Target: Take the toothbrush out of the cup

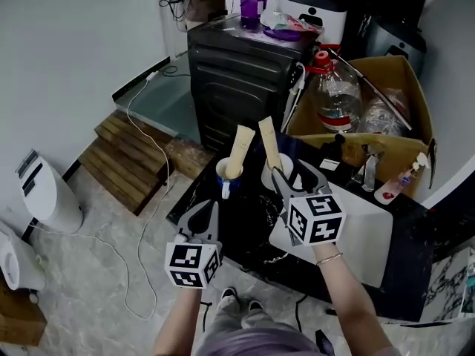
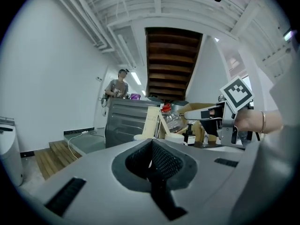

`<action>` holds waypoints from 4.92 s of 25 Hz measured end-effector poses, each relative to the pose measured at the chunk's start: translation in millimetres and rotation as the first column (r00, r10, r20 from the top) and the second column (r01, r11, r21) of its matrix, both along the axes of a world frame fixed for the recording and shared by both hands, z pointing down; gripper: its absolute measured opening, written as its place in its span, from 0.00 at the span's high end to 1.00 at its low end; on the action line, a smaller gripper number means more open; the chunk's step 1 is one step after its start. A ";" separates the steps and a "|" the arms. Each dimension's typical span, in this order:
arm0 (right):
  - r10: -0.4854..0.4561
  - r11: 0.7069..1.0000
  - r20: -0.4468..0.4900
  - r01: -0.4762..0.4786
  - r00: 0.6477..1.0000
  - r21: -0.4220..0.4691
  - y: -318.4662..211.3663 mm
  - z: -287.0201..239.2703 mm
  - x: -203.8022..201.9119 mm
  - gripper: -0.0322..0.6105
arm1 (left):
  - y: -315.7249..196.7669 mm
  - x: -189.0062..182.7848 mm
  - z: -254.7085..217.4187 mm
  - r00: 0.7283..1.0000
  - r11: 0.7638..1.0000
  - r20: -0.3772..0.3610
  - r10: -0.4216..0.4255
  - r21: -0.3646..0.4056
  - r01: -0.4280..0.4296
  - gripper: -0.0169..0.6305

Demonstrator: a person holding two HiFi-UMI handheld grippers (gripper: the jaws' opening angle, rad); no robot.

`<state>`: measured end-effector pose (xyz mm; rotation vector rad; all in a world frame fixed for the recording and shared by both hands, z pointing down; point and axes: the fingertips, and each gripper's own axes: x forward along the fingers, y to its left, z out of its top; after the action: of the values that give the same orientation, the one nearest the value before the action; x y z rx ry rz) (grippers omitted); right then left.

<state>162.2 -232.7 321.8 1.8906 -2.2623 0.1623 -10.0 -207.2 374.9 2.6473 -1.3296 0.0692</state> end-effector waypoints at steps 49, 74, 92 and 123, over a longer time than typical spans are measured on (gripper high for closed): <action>0.199 0.963 -0.297 -0.243 0.934 -0.117 -94.3 46.6 5.0 0.89 | -72.6 -4.7 37.4 0.986 0.983 -0.050 0.160 -0.083 -0.164 0.97; 0.228 0.935 0.020 -0.224 0.974 0.275 -12.5 -73.8 23.7 0.90 | -53.3 1.2 11.2 0.994 0.994 -0.040 0.105 -0.028 -0.106 0.97; 0.069 0.939 0.067 -0.088 0.995 0.334 71.0 -93.6 6.5 0.90 | -7.6 -9.4 9.2 1.000 0.999 -0.003 0.026 -0.025 -0.026 0.97; -0.389 0.908 -0.383 0.418 0.838 -0.009 57.6 70.8 -162.4 0.90 | 17.9 -101.1 58.3 0.967 0.959 0.004 -0.254 -0.127 0.252 0.97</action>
<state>-0.2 -175.0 392.6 1.2803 -2.3428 -0.3258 -111.1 -189.4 433.2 2.3505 -1.5914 0.0987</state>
